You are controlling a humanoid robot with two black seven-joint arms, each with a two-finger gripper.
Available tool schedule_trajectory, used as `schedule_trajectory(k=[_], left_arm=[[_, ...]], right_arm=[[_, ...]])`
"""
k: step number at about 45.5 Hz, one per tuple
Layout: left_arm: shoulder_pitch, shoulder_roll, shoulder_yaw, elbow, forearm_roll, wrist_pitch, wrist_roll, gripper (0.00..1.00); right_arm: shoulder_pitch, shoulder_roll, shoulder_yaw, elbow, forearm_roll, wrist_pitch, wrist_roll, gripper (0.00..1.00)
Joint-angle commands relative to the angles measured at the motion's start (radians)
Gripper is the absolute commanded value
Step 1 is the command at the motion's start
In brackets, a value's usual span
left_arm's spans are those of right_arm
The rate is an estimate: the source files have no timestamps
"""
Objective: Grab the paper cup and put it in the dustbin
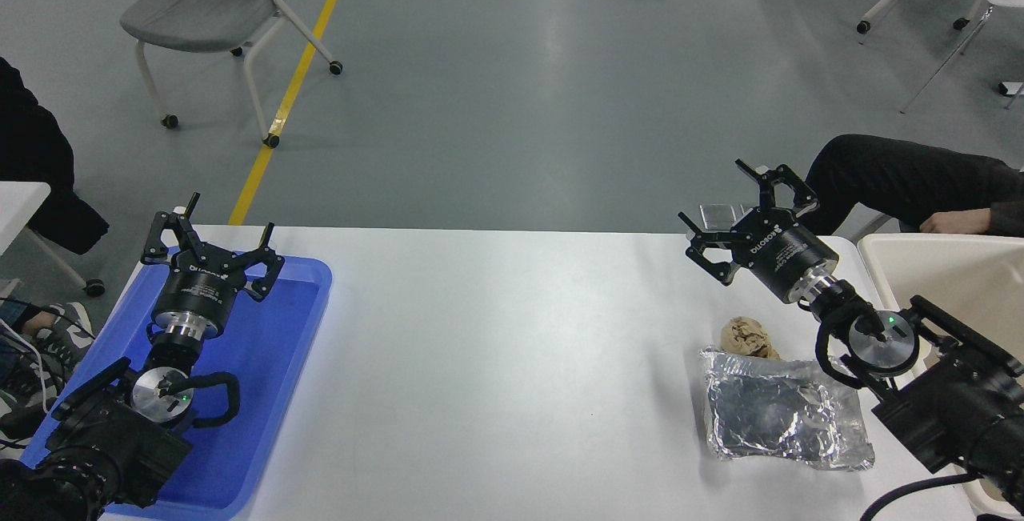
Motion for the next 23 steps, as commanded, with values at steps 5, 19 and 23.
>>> schedule_trajectory(k=[5,19,23], left_arm=[[0.0,0.0,0.001,0.003,0.0,0.0,0.0,1.0],[0.0,0.0,0.001,0.0,0.0,0.0,0.0,1.0],[0.0,0.0,0.001,0.0,0.0,0.0,0.0,1.0]], right_arm=[[0.15,-0.089,-0.139,0.056,-0.189,-0.044,-0.007,1.0],[0.506,-0.255,-0.738,0.099,-0.192,-0.061,-0.005,1.0],[0.577,-0.284,-0.871,0.106,-0.201,-0.056,-0.005,1.0]])
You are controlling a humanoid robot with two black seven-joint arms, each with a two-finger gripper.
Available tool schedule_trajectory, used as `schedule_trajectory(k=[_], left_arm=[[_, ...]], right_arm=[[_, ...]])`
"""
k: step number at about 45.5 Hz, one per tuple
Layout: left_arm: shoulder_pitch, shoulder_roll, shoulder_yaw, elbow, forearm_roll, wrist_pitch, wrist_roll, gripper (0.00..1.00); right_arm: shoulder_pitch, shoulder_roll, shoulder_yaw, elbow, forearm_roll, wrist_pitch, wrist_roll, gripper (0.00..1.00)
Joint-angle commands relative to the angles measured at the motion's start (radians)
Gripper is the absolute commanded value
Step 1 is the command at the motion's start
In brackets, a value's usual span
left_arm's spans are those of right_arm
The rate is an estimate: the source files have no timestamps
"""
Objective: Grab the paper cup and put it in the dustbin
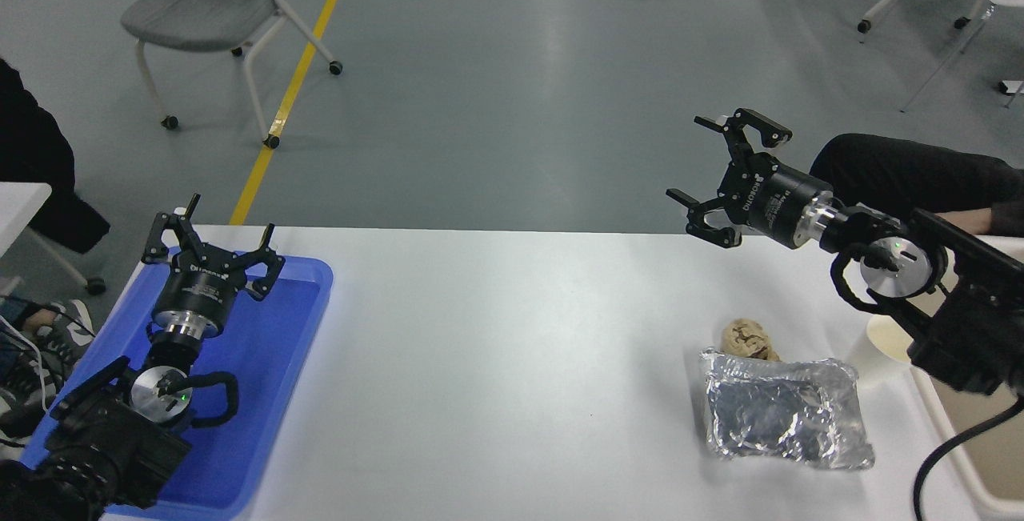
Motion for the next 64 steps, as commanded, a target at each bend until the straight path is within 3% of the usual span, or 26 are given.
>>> schedule_trajectory(k=[1,10,18,23,38,64], left_arm=[[0.0,0.0,0.001,0.0,0.0,0.0,0.001,1.0],[0.0,0.0,0.001,0.0,0.0,0.0,0.001,1.0],[0.0,0.0,-0.001,0.0,0.0,0.0,0.001,1.0],[0.0,0.0,-0.001,0.0,0.0,0.0,0.001,1.0],[0.0,0.0,0.001,0.0,0.0,0.0,0.001,1.0],[0.0,0.003,0.001,0.0,0.0,0.0,0.001,1.0]], right_arm=[[0.245,-0.102,-0.403,0.034,-0.028,0.0,0.0,1.0],[0.45,-0.113,-0.71,0.09,-0.064,0.003,0.002,1.0],[0.616,-0.09,-0.885,0.197,-0.251,0.003,-0.001,1.0],[0.699,-0.04,-1.006,0.222,-0.308,0.009,-0.001,1.0],[0.938,0.103,-1.388,0.442,-0.338,0.037,0.0,1.0],[1.351,0.125,-1.644,0.846,-0.297,0.186,0.0,1.0]])
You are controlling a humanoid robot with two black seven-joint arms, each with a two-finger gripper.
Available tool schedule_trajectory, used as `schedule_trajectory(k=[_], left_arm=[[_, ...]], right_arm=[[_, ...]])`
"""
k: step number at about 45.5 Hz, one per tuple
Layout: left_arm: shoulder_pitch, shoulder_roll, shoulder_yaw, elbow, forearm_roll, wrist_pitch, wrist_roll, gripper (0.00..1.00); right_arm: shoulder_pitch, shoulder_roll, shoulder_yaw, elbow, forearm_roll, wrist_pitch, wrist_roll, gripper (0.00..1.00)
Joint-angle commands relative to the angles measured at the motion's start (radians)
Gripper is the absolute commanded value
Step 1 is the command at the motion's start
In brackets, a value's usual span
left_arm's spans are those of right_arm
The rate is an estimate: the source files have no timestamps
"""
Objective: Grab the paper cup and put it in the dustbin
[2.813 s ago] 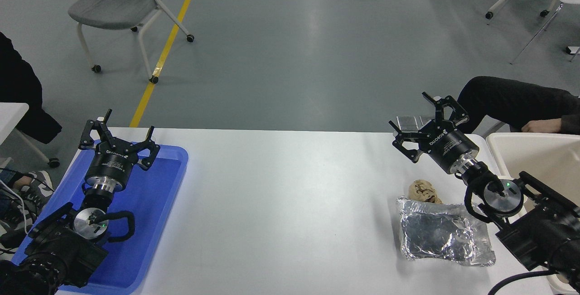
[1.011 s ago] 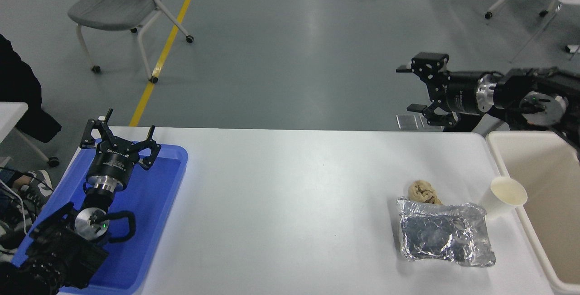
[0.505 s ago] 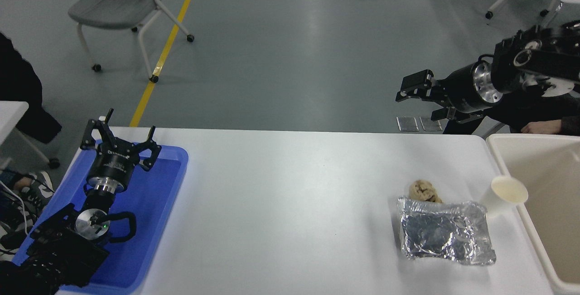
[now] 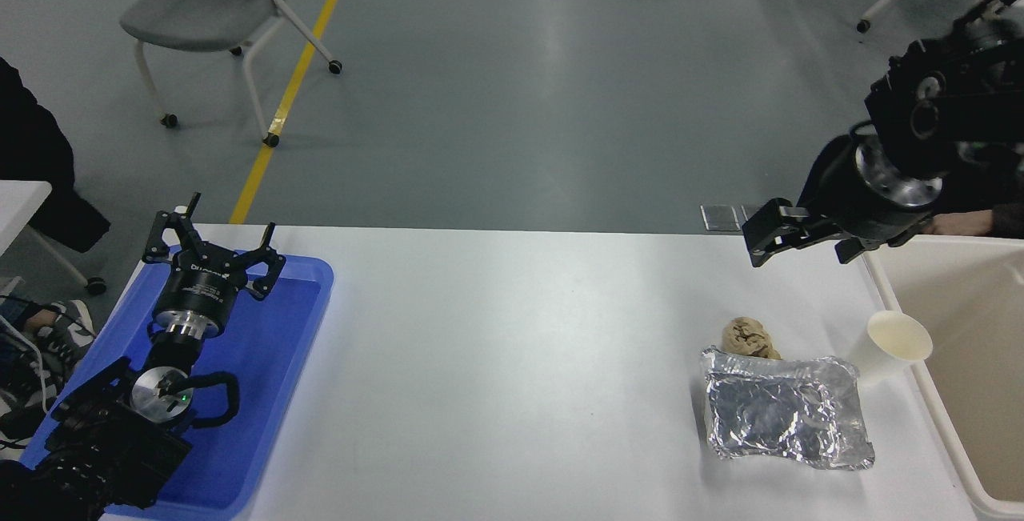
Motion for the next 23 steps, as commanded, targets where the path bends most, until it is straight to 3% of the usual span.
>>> schedule_trajectory(k=[1,23], left_arm=[[0.0,0.002,-0.001,0.0,0.0,0.0,0.0,1.0],[0.0,0.002,0.0,0.0,0.0,0.0,0.0,1.0]], right_arm=[[0.13,0.01,-0.086,0.121,0.031,0.045,0.0,1.0],[0.227,0.033,-0.118,0.179,0.107,0.123,0.0,1.0]])
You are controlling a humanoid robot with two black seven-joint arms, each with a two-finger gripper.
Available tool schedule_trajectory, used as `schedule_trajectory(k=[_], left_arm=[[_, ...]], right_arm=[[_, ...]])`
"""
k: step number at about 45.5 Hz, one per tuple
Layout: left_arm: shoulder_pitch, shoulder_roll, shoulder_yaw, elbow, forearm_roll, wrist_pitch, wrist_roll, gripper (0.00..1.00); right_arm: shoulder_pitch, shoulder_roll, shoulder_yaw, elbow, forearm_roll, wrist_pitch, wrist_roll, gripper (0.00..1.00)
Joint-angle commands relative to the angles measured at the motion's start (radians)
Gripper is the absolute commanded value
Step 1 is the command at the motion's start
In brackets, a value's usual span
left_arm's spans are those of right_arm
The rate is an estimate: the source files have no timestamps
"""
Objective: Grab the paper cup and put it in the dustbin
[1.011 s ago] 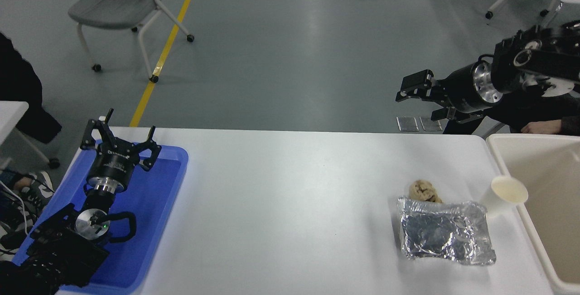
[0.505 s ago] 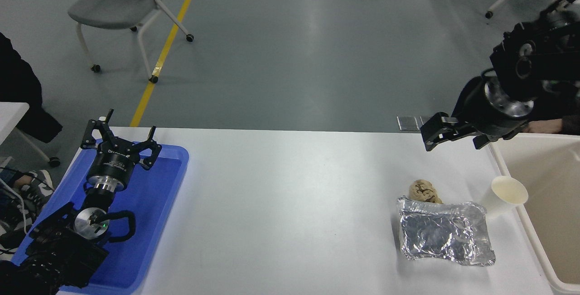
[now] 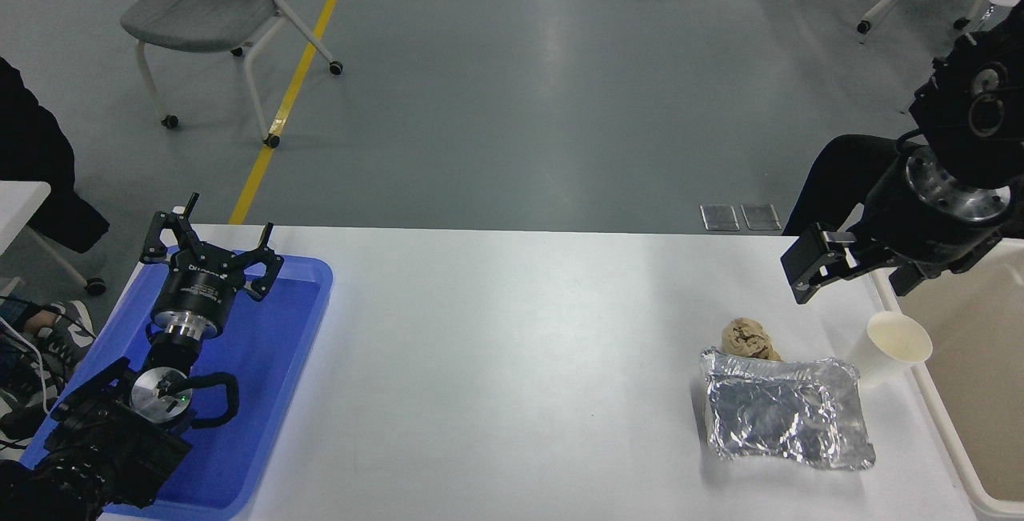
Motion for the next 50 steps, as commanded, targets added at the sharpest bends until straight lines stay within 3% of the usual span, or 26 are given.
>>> schedule_trajectory(k=[1,16,27,37,50], left_arm=[[0.0,0.0,0.0,-0.001,0.0,0.0,0.0,1.0],[0.0,-0.001,0.0,0.002,0.0,0.0,0.0,1.0],[0.0,0.0,-0.001,-0.001,0.0,0.0,-0.002,1.0],[0.0,0.0,0.0,-0.001,0.0,0.0,-0.002,1.0],[0.0,0.0,-0.001,-0.001,0.0,0.0,-0.002,1.0]], right_arm=[[0.038,0.004,-0.014,0.028,0.023,0.026,0.0,1.0],[0.03,-0.046,-0.037,0.02,-0.014,-0.008,-0.002,1.0],[-0.103,-0.141,-0.037,-0.096,-0.138,-0.103,0.0,1.0],[-0.293,-0.268,-0.01,-0.248,-0.374,-0.184,0.001,1.0],[-0.629,-0.359,0.165,-0.498,-0.489,-0.286,0.003,1.0]])
